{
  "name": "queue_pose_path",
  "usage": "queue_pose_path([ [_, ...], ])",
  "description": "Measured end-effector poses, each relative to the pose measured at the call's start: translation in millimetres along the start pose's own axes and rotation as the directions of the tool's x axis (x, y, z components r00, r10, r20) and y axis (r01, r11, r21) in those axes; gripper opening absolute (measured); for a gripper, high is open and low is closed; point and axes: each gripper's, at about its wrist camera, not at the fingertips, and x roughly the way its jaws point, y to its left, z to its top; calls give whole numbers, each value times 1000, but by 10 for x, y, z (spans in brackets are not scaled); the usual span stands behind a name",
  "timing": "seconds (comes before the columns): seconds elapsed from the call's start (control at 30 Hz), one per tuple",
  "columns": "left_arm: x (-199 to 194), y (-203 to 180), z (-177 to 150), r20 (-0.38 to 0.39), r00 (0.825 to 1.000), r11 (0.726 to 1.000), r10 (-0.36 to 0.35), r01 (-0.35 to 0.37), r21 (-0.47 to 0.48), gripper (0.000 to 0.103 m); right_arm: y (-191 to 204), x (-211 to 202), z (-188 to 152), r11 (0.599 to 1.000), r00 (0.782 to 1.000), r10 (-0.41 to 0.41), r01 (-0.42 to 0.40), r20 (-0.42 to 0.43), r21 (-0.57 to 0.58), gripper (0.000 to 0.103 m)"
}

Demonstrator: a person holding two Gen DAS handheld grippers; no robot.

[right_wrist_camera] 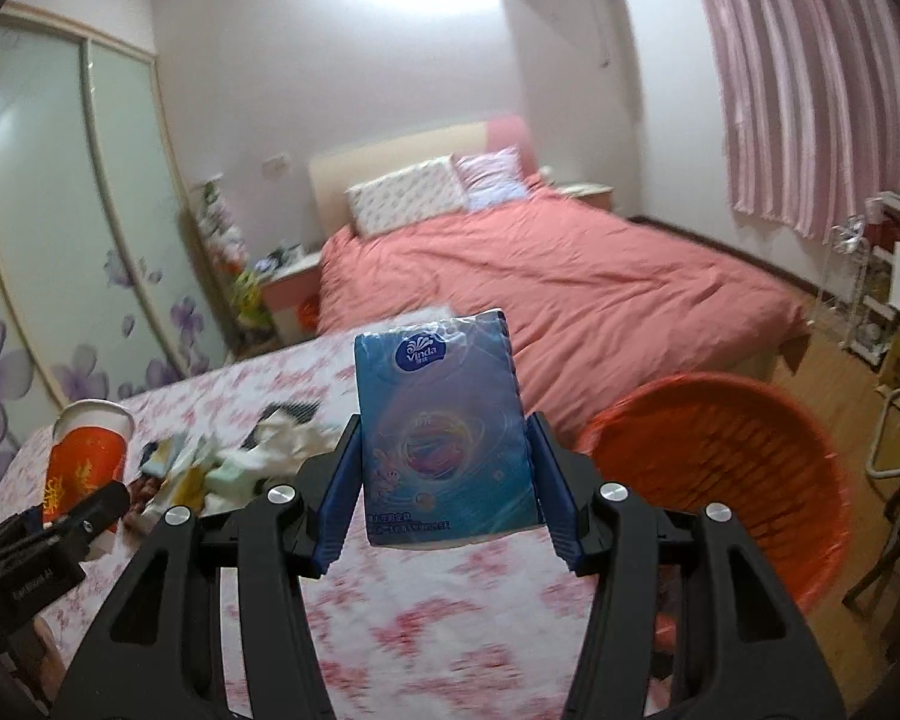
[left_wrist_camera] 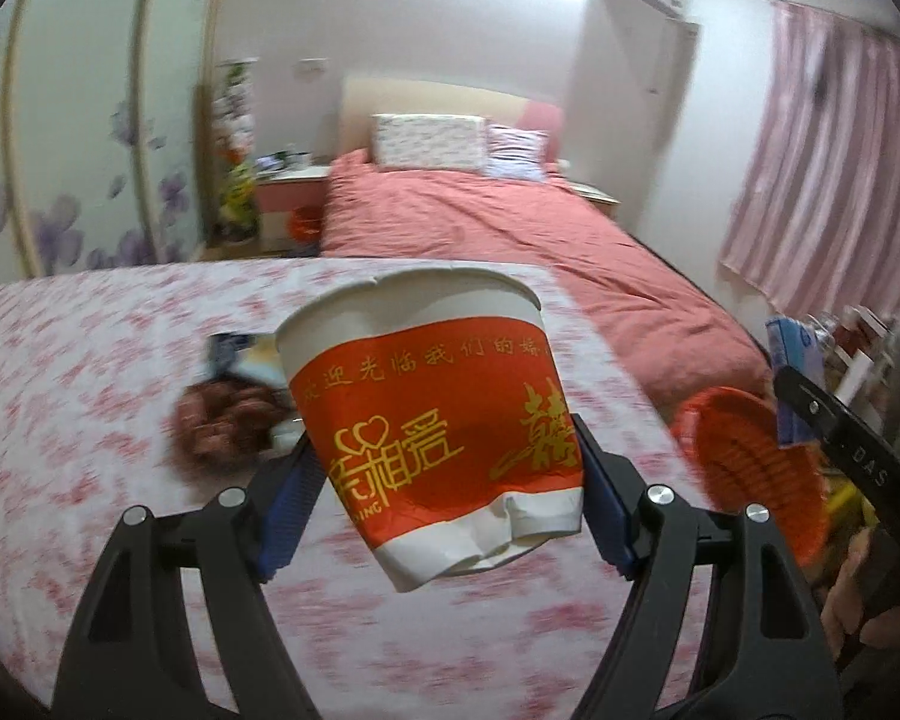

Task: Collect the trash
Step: 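Carry the tissue pack with the right tool while the left tool drops the cup into the basket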

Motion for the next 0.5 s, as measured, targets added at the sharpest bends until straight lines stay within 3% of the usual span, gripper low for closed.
queue_pose_path([
  [0.23,197,-789,29,-22,990,984,-140,141,107,75,-422,-72,74,995,995,-87,84,54,56,54],
  [0.5,559,-1623,-20,-92,958,937,-273,286,203,75,-913,38,64,978,984,-169,161,52,135,54],
])
